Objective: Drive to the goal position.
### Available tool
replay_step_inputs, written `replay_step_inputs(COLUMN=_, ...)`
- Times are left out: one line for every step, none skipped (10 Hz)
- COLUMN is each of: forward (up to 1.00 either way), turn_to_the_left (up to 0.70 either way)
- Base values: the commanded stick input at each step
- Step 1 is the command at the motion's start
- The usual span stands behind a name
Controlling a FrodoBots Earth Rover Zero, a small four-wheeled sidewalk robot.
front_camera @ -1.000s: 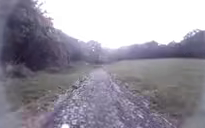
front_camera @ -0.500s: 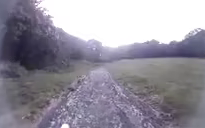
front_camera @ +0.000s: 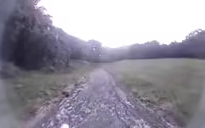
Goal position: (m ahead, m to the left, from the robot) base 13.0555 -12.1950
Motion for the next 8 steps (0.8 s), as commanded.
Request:
replay_step_inputs(forward=0.70, turn_to_the_left=0.00)
replay_step_inputs(forward=0.70, turn_to_the_left=0.00)
replay_step_inputs(forward=0.70, turn_to_the_left=0.00)
replay_step_inputs(forward=0.70, turn_to_the_left=0.00)
replay_step_inputs(forward=0.70, turn_to_the_left=0.00)
replay_step_inputs(forward=0.70, turn_to_the_left=0.00)
replay_step_inputs(forward=0.70, turn_to_the_left=0.00)
replay_step_inputs(forward=0.70, turn_to_the_left=0.00)
